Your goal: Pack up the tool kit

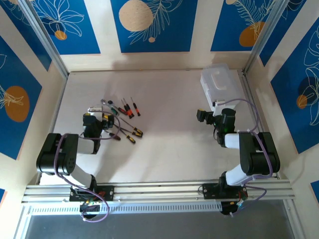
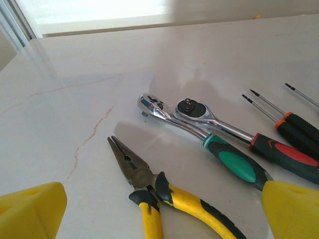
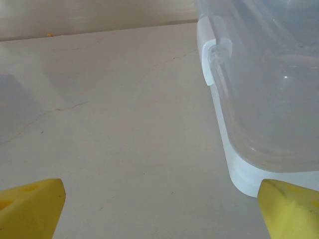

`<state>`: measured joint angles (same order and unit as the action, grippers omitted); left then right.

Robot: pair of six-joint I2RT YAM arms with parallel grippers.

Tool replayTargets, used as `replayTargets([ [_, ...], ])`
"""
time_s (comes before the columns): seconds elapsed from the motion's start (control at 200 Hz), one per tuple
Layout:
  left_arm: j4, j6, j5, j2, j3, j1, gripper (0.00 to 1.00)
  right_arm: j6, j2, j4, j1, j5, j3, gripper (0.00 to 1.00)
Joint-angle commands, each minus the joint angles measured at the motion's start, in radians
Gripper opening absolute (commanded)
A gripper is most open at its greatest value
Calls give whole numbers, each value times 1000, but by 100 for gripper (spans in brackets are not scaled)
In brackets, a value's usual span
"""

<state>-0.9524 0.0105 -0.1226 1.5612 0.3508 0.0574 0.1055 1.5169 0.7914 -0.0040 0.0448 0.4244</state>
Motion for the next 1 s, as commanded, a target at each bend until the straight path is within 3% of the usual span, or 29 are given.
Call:
replayTargets([
  [0.0, 0, 20, 22, 2, 15, 7, 100, -12, 5, 0, -3, -6, 0, 99],
  [0.71, 3, 21, 20, 1, 17, 8, 100, -3, 2, 3, -14, -27, -2, 99],
  [0.78, 0, 12, -59, -26, 7, 25, 100, 4, -43, -91, -2, 23, 32, 99],
  [0.83, 87, 14, -123, -99, 17, 43, 100, 1, -118, -280, 9, 49, 100, 99],
  [0.915, 440, -68, -194, -246, 114, 48, 100, 17, -225, -494, 22, 101, 200, 99],
  [0.995, 693, -114, -175, -316, 218, 48, 100, 22, -283, -648, 14, 136, 303, 99],
])
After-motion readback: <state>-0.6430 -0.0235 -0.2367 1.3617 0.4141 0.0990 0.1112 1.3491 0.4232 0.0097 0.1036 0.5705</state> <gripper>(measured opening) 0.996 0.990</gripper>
